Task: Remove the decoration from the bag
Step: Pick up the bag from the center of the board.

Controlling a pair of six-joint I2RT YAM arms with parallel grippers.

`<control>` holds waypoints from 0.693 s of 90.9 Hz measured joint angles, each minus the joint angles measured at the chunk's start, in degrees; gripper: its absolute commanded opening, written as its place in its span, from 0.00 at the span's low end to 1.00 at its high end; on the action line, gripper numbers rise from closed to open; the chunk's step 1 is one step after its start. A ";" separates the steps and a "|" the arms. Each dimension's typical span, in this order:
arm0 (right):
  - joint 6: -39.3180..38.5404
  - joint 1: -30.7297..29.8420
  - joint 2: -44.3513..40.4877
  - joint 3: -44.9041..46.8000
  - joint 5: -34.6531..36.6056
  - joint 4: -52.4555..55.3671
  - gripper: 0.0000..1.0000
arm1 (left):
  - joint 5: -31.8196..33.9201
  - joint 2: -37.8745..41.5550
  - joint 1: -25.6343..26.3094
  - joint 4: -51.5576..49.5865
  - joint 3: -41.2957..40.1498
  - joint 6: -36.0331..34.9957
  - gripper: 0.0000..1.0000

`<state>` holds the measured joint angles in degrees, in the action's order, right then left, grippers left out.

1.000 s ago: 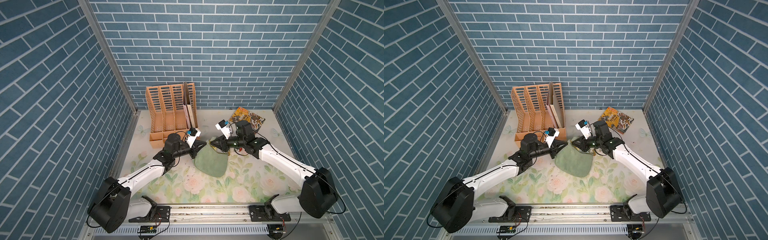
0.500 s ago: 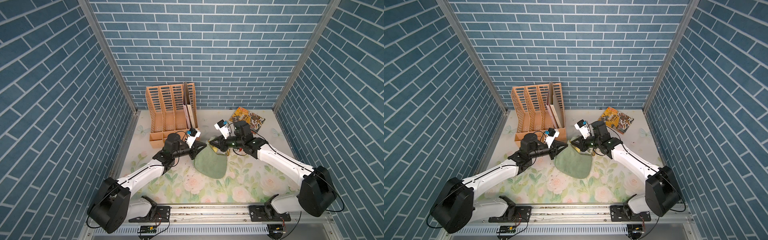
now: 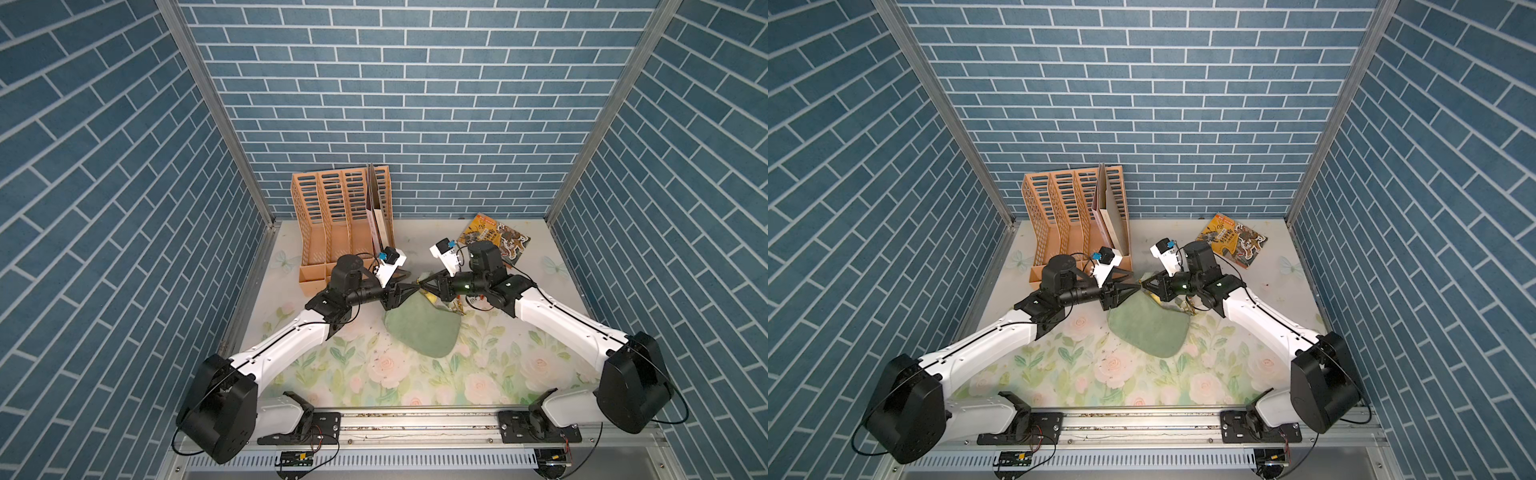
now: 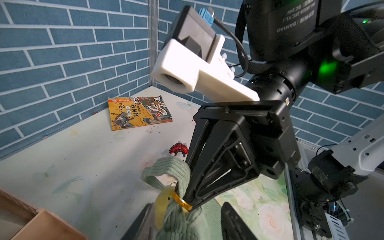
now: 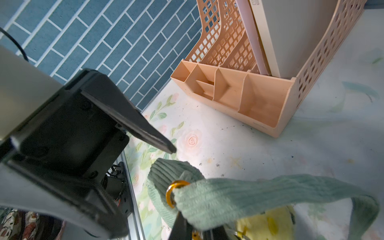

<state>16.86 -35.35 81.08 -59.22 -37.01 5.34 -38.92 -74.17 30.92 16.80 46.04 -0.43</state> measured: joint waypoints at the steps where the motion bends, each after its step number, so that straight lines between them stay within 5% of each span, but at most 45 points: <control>1: 0.07 0.00 0.00 0.00 -0.15 0.00 0.12 | -0.02 -0.11 0.00 -0.11 0.00 -0.22 0.53; 25: 1.31 0.00 -0.02 -1.40 -4.35 0.68 0.11 | -1.42 -1.46 -0.04 -2.16 0.00 -4.11 0.42; 55: 0.57 0.31 0.48 -3.54 -4.59 5.05 0.11 | -1.66 -1.53 -0.26 -2.89 0.22 -6.58 0.00; 63: -0.31 0.31 1.11 -4.52 -2.80 6.19 0.11 | -1.25 -1.53 -0.31 -2.95 0.24 -6.73 0.00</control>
<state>16.56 -35.05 82.19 -63.75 -39.81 11.53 -40.16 -75.70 30.61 13.85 46.28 -7.16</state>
